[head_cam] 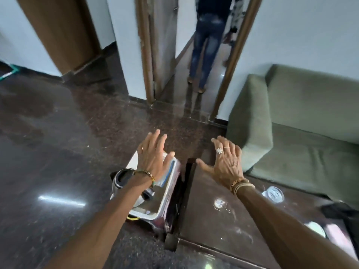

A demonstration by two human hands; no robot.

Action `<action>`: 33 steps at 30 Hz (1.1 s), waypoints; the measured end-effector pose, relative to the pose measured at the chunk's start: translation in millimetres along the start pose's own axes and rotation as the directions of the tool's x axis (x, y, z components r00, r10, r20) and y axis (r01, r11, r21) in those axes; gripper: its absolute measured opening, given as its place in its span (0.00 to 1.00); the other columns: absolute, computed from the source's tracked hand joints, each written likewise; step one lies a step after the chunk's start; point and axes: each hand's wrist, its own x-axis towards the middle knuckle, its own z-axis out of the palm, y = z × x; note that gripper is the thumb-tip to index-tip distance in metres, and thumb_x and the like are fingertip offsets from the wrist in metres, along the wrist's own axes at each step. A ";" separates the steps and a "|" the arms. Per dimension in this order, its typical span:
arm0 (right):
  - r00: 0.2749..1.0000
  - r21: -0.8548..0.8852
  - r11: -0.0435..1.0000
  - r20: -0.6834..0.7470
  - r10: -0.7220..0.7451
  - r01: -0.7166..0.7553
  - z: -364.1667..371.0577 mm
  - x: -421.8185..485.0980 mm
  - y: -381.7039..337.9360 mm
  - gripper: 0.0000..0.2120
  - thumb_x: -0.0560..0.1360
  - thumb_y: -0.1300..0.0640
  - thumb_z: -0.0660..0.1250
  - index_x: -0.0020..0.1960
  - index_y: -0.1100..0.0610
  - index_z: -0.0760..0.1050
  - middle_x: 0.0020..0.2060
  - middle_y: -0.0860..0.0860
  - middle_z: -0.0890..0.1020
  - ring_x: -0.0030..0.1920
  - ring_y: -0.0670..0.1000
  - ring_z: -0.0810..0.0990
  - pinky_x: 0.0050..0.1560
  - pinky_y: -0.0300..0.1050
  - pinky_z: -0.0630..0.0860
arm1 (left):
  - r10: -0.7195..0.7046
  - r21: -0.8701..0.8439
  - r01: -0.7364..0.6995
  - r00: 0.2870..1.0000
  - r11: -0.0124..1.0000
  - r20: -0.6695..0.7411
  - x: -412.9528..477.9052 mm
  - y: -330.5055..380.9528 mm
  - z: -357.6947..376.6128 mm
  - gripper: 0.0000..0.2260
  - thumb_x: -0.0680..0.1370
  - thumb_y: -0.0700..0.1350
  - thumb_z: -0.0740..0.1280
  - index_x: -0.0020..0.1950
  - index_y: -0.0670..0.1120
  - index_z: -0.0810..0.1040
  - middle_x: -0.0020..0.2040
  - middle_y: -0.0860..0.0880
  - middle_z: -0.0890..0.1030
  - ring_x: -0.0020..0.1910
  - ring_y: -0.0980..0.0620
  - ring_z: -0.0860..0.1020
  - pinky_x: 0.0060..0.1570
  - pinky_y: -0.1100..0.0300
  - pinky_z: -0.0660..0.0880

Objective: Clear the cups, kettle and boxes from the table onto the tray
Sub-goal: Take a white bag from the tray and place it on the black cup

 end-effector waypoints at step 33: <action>0.732 -0.294 0.670 -0.277 0.622 -0.681 -178.8 -343.2 251.6 0.43 0.66 0.23 0.58 0.66 0.55 0.69 0.63 0.54 0.72 0.61 0.59 0.70 0.61 0.55 0.62 | 0.647 0.104 -0.689 0.714 0.717 0.267 -110.4 365.9 55.7 0.38 0.77 0.66 0.53 0.79 0.47 0.48 0.80 0.47 0.45 0.78 0.41 0.46 0.72 0.40 0.53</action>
